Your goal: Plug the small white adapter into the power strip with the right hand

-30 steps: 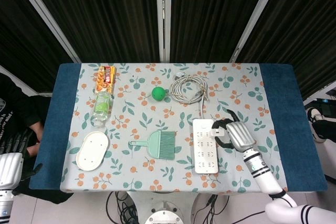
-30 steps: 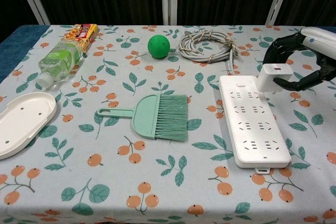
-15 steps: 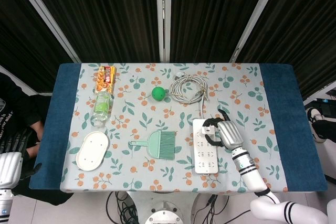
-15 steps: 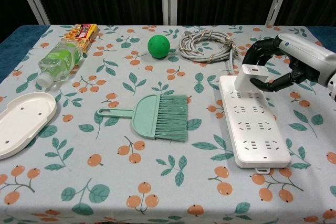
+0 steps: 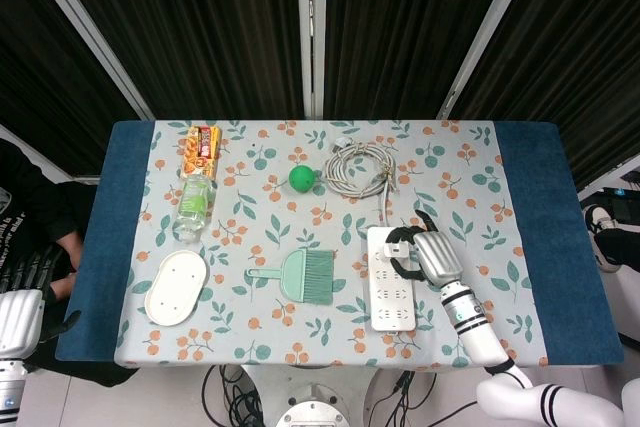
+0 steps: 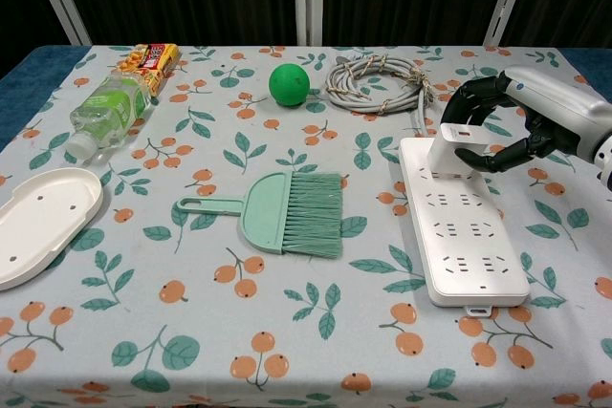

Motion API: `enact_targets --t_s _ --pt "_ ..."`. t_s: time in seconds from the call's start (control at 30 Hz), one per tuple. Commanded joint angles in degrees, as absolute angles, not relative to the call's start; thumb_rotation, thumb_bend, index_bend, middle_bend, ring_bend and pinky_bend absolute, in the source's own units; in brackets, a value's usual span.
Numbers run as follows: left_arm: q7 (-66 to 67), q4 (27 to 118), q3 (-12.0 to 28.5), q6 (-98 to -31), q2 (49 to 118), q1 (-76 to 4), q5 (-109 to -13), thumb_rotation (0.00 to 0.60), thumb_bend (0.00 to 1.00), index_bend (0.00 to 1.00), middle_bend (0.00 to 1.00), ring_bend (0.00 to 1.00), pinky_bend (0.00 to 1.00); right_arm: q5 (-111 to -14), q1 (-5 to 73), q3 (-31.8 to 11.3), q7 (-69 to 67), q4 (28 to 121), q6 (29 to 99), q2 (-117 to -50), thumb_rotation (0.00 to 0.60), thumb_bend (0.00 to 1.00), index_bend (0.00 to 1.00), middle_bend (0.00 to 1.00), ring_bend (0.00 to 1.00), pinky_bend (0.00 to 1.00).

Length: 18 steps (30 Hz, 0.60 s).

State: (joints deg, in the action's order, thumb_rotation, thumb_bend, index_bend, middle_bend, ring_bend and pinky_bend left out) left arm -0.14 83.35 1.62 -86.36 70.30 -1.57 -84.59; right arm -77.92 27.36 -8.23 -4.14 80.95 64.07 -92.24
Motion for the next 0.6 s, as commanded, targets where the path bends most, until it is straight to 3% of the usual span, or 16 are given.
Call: enact_targets --t_s 0.03,0.6 --pt "-0.18 83.35 1.62 -86.36 70.29 -1.55 -84.55 0.600 0.15 0.00 0.00 0.00 0.00 -77.83 27.39 -8.17 -4.12 80.90 63.93 -92.26 0.600 0.43 0.74 0.62 0.38 0.04" --pt "-0.64 82.78 1.48 -86.22 70.64 -1.41 -84.49 0.600 0.15 0.00 0.00 0.00 0.00 -77.83 27.53 -7.63 -3.76 76.84 63.82 -94.48 0.600 0.45 0.79 0.64 0.39 0.04"
